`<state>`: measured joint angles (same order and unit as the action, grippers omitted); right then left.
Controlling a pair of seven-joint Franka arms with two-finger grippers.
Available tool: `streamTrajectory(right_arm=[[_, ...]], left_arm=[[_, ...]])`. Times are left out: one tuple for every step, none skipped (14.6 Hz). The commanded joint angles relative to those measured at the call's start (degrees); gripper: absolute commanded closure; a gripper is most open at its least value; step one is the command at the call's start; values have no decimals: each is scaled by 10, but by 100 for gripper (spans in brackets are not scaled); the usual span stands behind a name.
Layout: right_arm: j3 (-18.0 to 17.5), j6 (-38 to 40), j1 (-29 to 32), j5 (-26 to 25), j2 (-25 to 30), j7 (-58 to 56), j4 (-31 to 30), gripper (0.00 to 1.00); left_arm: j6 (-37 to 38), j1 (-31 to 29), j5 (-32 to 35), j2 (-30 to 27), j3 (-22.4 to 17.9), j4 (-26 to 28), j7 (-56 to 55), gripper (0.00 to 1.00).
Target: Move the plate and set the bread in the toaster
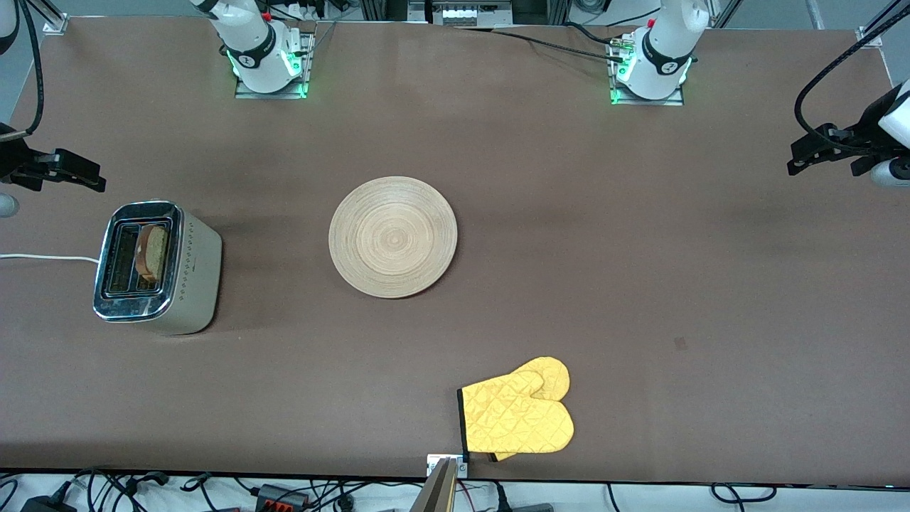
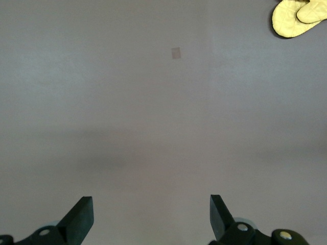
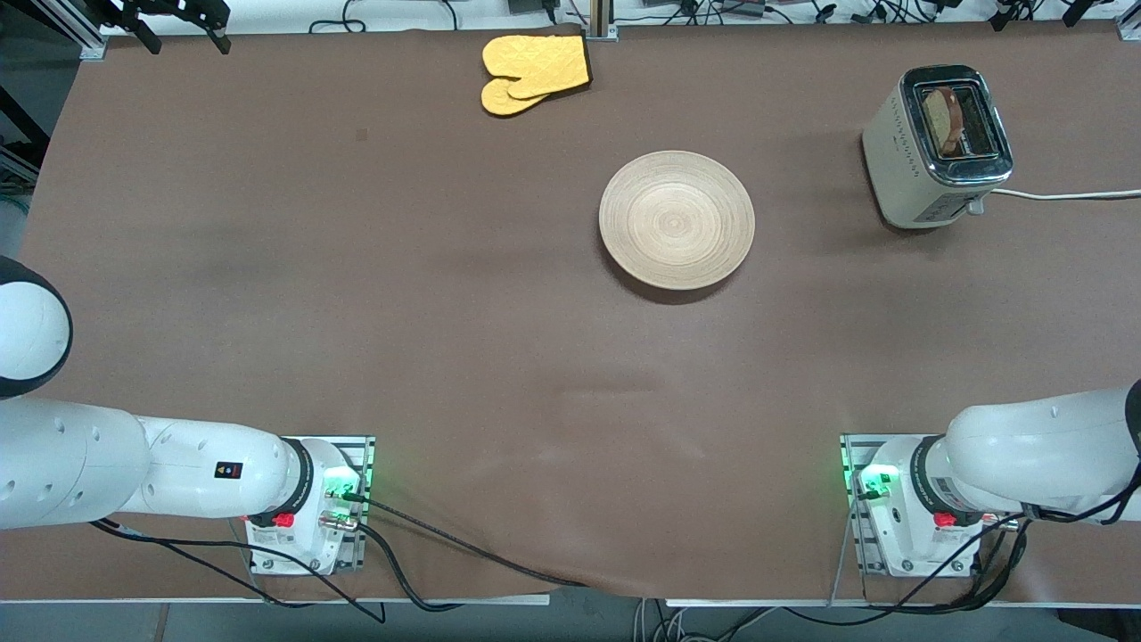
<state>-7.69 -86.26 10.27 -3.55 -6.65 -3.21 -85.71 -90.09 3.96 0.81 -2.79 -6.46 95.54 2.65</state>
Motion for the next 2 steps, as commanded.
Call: streamTrajectory(right_arm=[[-2,1,-1,-4,-4,9,10,0],[-2,2,-1,-4,-4,9,10,0]], left_arm=[[11,-2,2,7,1,-16,-2,0],[11,-2,2,7,1,-16,-2,0]])
